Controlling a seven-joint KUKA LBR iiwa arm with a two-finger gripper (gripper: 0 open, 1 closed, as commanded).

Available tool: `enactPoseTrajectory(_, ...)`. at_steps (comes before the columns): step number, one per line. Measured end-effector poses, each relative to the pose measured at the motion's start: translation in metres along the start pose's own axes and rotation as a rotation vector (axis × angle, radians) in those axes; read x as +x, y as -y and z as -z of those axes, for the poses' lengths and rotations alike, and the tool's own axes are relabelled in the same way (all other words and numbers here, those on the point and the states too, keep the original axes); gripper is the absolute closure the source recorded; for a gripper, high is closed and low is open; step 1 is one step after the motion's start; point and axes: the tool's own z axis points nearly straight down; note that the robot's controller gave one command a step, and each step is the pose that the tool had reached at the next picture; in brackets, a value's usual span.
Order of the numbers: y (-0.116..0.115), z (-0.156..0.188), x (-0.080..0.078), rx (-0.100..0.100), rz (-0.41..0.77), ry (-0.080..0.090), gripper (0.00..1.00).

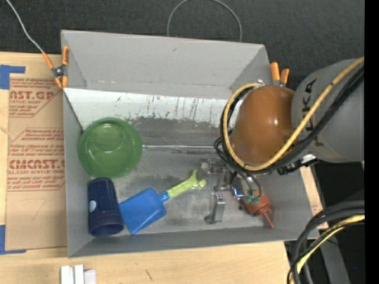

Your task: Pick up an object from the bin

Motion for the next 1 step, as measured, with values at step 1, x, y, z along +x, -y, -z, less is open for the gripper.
enactPoseTrajectory(1,0.0001,0.0044,-0.0017,0.0,-0.001,0.008,0.0)
